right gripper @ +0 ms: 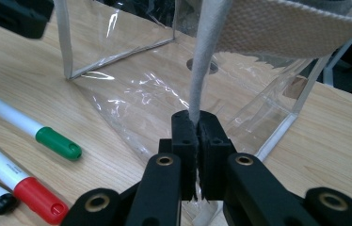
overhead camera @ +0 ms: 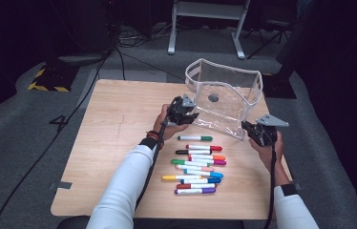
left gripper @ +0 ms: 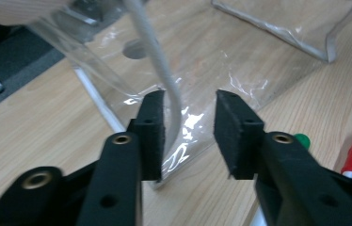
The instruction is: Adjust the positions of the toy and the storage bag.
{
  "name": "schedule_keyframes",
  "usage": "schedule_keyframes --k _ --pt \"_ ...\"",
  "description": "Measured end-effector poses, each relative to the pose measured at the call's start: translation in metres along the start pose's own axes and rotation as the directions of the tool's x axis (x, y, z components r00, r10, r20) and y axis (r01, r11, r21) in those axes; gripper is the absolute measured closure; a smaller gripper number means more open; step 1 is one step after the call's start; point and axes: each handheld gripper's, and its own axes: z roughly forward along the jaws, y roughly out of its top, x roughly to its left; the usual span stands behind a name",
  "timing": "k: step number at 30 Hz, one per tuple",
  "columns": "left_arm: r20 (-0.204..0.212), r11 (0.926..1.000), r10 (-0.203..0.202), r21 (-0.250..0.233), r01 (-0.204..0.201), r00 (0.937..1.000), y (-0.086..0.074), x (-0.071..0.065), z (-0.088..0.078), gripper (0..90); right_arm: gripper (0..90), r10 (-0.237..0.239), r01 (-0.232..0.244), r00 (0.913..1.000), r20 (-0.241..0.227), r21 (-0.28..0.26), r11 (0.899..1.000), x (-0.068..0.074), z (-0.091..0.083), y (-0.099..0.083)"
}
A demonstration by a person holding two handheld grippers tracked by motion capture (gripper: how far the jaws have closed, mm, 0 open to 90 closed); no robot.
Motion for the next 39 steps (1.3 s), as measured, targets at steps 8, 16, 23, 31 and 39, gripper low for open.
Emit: schedule_keyframes --k 8,16,23,31,39 --pt "-0.059 0.9995 -0.021 0.02 0.023 0.998 0.002 -0.001 0.017 83.4 87.6 -0.009 0.009 0.9999 0.006 0.007 1.0 -0.002 -0.002 -0.001" --pt "-0.042 0.9998 -0.006 0.02 0.007 0.9991 -0.004 0.0 0.003 87.5 87.7 0.001 -0.001 1.0 0.005 -0.008 1.0 -0.004 -0.006 -0.004" --pt "-0.002 0.9999 -0.004 -0.012 0.004 1.0 -0.021 0.001 -0.02 87.6 88.0 0.021 -0.022 0.9994 -0.026 -0.017 1.0 -0.007 -0.014 -0.012" --pt "0.008 0.9999 0.003 -0.017 -0.003 1.0 -0.033 -0.009 -0.036 87.6 88.0 0.001 -0.002 0.9982 -0.061 -0.016 1.0 0.001 -0.021 -0.014" --pt "0.003 0.9998 0.01 -0.015 -0.01 0.9999 -0.039 -0.014 -0.044 87.6 87.9 -0.011 0.01 0.9952 -0.097 -0.012 1.0 0.01 -0.027 -0.016"
